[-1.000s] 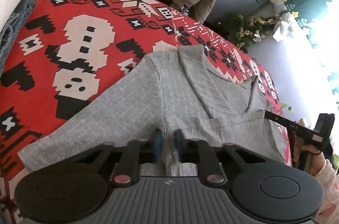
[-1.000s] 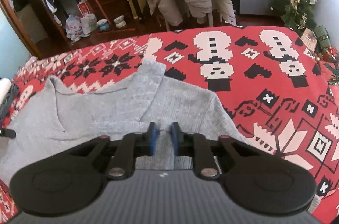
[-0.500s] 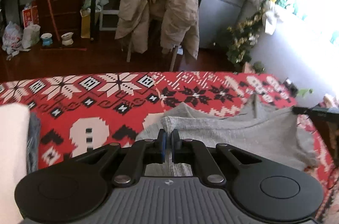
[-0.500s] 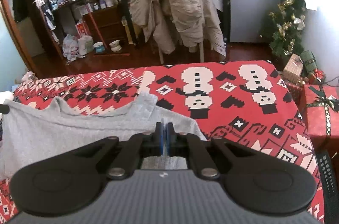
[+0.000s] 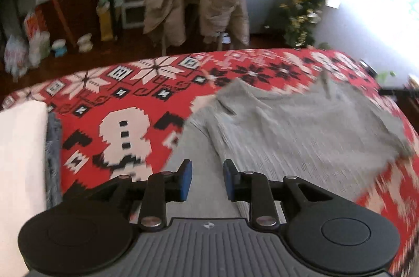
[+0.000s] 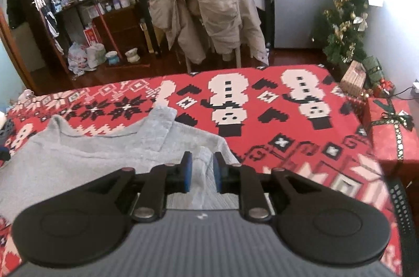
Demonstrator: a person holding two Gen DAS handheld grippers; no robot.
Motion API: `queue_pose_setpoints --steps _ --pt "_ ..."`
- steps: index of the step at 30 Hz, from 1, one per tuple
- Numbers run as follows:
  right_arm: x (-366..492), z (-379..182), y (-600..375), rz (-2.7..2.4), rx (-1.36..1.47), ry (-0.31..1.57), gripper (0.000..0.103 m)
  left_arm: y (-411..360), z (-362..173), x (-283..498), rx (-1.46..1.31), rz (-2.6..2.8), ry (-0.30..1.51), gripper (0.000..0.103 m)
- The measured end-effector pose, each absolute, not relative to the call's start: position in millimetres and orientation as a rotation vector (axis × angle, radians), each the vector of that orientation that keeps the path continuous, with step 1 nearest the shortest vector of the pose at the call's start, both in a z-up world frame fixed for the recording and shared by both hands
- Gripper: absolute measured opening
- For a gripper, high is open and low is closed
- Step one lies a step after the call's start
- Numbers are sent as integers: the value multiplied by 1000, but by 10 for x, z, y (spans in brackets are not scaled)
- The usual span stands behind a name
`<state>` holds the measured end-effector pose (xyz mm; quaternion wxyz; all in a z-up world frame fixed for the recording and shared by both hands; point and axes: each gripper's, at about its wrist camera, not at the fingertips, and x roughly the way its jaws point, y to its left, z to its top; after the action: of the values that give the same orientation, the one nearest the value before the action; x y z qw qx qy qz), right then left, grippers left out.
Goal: Fold clothes
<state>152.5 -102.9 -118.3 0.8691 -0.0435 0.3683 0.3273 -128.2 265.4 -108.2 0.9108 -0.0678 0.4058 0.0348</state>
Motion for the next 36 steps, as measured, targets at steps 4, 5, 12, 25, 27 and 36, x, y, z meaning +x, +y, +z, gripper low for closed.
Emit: queue_pose_setpoints --steps 4,5,12,25,27,36 --pt "1168 -1083 -1309 698 -66 787 24 2341 -1191 -1619 -69 14 870 25" --pt "1073 -1084 -1359 700 -63 797 24 2270 -1248 -1663 -41 17 884 25" --pt "495 -1125 -1690 663 -120 821 30 2027 -1428 -1936 82 88 855 29" --pt "267 -1469 -1685 637 -332 838 0 1914 -1376 -2081 241 92 809 6" --pt "268 -1456 -1708 622 -361 836 0 1940 -1384 -2109 247 98 817 6" --pt "304 -1303 -1903 689 -201 813 21 1934 -1427 -2055 185 116 833 11"
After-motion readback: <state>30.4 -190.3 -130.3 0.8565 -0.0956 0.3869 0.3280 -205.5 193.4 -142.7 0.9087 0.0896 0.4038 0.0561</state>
